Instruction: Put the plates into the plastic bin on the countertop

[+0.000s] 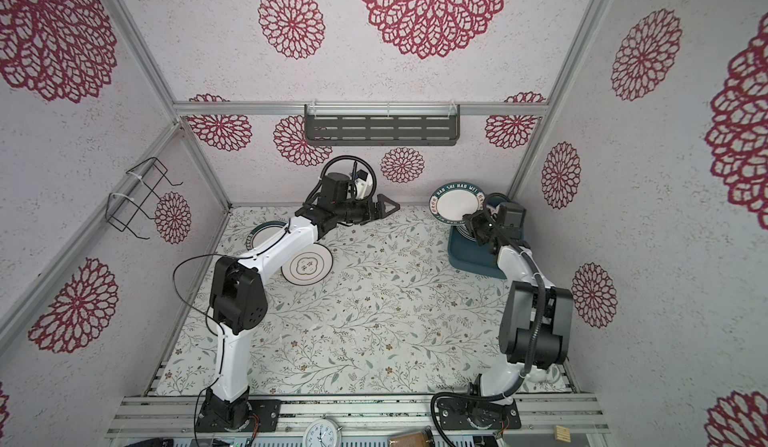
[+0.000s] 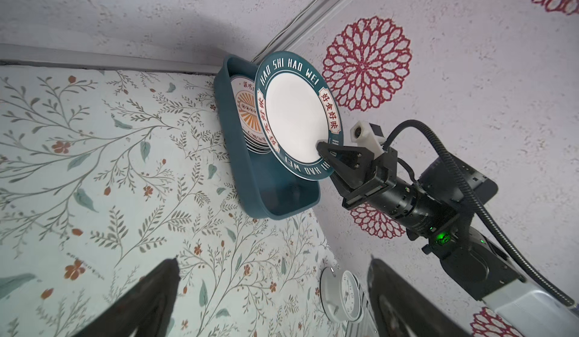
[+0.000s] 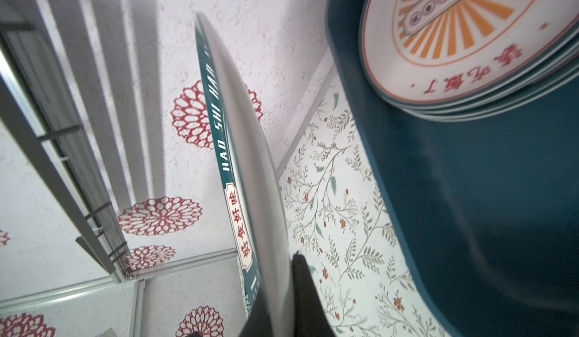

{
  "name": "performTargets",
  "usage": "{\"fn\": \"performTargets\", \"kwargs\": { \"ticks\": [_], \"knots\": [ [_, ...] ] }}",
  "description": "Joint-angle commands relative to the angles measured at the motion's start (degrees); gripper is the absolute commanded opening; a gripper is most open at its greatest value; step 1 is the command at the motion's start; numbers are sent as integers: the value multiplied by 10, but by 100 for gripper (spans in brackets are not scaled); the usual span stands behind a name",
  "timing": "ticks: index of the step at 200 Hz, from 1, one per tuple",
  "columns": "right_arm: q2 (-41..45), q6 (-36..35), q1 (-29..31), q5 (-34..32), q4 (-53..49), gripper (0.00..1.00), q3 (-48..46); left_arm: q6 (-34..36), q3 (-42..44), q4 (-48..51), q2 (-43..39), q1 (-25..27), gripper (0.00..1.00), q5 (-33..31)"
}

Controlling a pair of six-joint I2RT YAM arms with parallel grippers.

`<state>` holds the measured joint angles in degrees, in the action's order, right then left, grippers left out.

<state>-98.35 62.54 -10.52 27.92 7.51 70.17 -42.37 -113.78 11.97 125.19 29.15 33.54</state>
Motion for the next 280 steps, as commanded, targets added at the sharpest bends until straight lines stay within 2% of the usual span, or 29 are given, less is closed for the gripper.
{"fn": "performTargets", "kwargs": {
  "ticks": [1,46,99,128,173,207,251,280],
  "knots": [
    [-25,17,-32,29,55,0,41,-37,-28,-47,14,-18,97,5],
    [-111,11,-77,3,44,0,108,-72,-16,-80,19,-51,97,-57],
    [-205,0,-82,-29,10,0,178,-103,20,-64,10,-83,97,-131],
    [-235,4,-80,-33,10,0,195,-115,42,-75,4,-92,97,-153],
    [-277,-18,-76,-28,-50,1,250,-161,46,-105,19,-100,97,-162],
    [-293,-40,-71,-30,-105,12,286,-169,57,-107,14,-101,97,-170],
    [-301,-61,-64,-30,-163,52,316,-163,120,-106,-32,-104,97,-190],
    [-288,-72,-59,-50,-200,66,322,-161,162,-107,-64,-105,97,-199]
  ]
}}
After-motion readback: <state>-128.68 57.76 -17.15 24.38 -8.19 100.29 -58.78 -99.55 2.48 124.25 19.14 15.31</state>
